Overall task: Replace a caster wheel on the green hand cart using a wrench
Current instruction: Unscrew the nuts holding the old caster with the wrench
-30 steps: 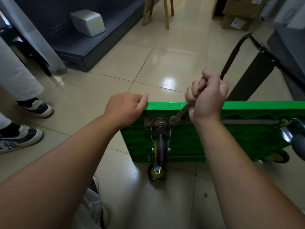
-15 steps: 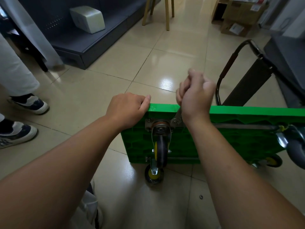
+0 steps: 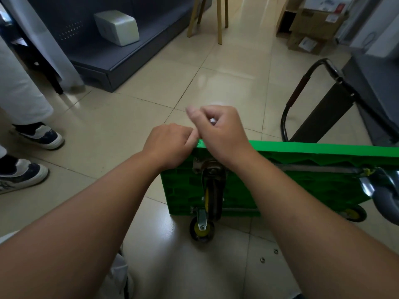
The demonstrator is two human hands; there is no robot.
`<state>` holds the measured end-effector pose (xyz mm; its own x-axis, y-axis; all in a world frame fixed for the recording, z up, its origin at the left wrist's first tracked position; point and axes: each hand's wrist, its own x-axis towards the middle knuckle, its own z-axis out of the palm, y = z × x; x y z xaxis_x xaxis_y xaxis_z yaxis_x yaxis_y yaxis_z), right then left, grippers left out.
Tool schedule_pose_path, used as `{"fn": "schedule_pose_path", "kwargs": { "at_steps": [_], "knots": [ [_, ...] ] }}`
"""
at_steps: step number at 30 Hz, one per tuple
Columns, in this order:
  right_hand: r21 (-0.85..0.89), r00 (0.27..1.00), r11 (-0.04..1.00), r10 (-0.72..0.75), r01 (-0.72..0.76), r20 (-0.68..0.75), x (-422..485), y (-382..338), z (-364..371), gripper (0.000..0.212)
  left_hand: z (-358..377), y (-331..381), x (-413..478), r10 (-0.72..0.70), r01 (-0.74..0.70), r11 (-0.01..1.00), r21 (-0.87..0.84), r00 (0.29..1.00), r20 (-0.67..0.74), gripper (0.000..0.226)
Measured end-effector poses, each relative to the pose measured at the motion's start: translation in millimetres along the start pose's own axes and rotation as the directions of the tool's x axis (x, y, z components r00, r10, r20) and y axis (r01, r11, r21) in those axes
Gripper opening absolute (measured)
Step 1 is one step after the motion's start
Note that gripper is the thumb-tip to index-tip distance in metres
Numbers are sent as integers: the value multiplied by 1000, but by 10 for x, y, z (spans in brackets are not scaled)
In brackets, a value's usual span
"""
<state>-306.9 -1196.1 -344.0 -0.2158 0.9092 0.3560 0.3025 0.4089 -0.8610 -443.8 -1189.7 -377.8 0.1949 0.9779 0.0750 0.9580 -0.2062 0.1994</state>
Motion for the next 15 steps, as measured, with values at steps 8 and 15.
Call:
{"fn": "schedule_pose_path", "kwargs": {
  "at_steps": [8, 15],
  "knots": [
    [-181, 857, 957, -108, 227, 503, -242, -244, 3, 43, -54, 60, -31, -38, 39, 999, -32, 999, 36, 25],
    [709, 897, 669, 426, -225, -118, -384, -24, -542, 39, 18, 13, -28, -36, 35, 998, -58, 999, -6, 47]
  ]
}}
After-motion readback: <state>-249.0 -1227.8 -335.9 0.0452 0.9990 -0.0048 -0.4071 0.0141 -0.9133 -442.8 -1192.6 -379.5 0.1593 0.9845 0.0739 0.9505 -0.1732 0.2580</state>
